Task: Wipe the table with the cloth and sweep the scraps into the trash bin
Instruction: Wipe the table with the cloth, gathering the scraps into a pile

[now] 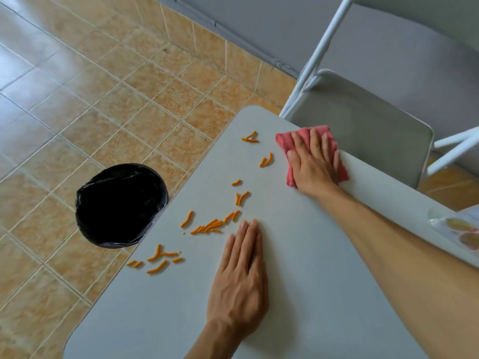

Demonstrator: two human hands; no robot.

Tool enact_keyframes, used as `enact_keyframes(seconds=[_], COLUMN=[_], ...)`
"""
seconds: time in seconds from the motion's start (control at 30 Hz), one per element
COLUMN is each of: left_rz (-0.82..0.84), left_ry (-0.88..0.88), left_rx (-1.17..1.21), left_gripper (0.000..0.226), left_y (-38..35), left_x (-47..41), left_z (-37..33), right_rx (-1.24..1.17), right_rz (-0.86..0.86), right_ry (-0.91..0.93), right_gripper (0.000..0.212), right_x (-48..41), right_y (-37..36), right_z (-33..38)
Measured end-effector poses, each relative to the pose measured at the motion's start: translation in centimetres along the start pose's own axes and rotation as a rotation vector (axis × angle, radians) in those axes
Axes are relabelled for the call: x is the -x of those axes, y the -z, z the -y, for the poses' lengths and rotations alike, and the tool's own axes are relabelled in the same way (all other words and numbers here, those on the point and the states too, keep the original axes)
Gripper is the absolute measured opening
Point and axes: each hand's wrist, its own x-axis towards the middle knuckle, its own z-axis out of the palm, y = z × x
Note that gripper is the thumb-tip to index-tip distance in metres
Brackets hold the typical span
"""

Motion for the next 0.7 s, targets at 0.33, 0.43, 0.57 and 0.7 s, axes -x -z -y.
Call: enact_keyframes(seconds=[0.33, 0.43, 0.57, 0.7], left_rz=[-0.014, -0.014, 0.005, 0.001], left_ry=[0.013, 0.000, 0.013, 0.013], left_rx=[0.022, 0.020, 0.013, 0.028], left_gripper=[0.055, 0.056, 0.060, 0.058], left_y=[0.3, 0.4, 0.3, 0.3], left_x=[-0.2, -0.2, -0.3, -0.3], left_z=[-0.2, -0.3, -0.2, -0.1], right_rx=[0.069, 0.067, 0.084, 0.092], right_rz=[0.093, 0.095, 0.074, 0.108], right_ry=[0.442, 0.570, 0.750, 0.858], right_gripper=[0.060, 0.065, 0.055, 0.055], right_x=[-1.7, 1.0, 4.1, 2.4], right_y=[-0.9, -2.1, -4.1, -3.4], right_z=[7.1, 8.7, 9.6, 8.2])
